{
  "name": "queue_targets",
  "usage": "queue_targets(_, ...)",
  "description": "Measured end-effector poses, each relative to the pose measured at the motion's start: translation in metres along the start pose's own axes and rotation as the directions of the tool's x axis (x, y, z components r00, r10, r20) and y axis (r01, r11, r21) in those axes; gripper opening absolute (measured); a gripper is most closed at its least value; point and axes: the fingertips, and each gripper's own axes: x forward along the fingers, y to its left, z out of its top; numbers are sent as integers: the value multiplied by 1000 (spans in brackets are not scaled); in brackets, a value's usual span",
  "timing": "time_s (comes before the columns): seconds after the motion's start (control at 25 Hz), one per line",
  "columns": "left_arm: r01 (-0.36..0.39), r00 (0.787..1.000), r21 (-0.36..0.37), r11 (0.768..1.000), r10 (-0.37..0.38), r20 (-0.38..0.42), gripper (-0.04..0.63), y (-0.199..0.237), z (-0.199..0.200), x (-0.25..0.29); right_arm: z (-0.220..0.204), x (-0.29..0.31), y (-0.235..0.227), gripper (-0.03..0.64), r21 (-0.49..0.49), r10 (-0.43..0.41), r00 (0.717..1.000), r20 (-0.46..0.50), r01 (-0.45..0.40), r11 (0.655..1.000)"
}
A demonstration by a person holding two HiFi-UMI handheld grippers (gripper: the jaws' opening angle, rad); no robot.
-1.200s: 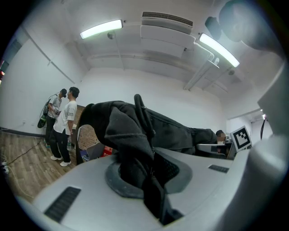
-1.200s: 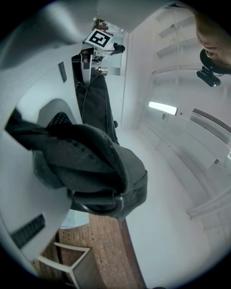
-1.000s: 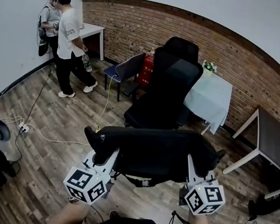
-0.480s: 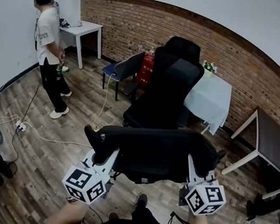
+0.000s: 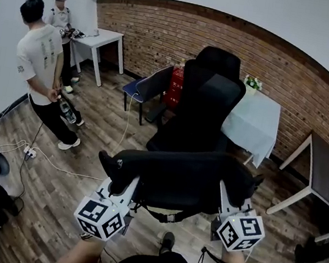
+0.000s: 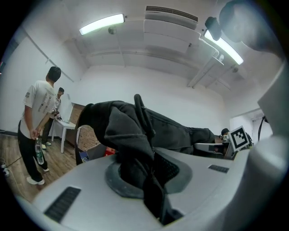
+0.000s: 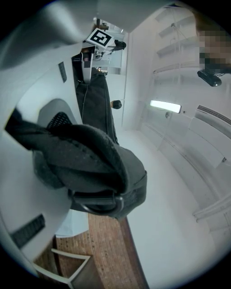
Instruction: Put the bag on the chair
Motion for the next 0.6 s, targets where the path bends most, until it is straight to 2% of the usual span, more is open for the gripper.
queue_targets(0.6, -32, 999, 10, 999, 32, -16, 55, 4, 2, 124, 19, 80, -94, 67, 15, 36, 999, 3, -36, 999)
